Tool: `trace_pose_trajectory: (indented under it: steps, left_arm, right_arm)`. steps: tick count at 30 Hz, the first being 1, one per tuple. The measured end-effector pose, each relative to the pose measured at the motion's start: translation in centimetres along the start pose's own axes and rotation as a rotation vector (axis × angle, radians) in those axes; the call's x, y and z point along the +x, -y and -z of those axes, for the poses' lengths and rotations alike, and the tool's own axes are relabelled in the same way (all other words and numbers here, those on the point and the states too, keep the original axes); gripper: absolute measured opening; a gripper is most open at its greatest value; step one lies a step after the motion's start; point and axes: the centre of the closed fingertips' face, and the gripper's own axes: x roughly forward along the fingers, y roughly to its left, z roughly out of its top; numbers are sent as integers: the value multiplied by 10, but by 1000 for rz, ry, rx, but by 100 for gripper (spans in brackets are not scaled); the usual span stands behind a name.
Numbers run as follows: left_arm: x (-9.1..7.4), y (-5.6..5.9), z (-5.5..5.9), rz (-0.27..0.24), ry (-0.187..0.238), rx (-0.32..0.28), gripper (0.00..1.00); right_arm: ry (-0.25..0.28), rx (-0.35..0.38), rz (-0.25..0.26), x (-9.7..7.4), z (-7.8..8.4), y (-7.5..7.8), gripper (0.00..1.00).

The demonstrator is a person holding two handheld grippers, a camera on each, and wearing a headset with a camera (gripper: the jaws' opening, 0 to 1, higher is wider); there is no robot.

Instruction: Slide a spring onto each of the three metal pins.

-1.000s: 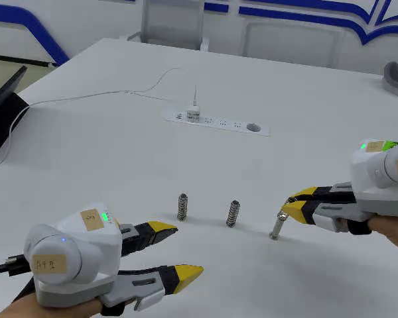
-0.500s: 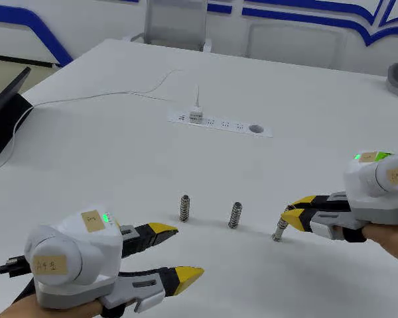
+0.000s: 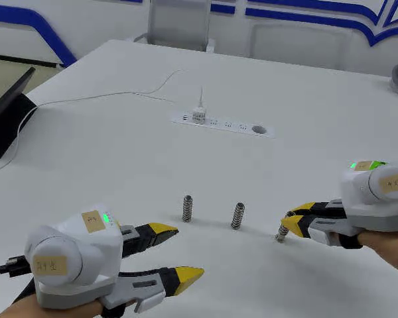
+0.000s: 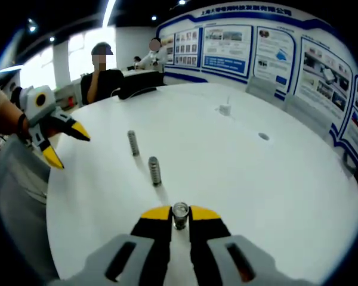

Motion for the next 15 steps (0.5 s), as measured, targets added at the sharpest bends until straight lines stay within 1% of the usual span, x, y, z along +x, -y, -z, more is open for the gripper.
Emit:
trace_pose_trajectory:
  steps: [15]
  left_arm:
    - [-1, -5, 0, -11, 3, -3, 44]
  right_arm:
    - [-13, 18, 4, 6, 10, 1, 12]
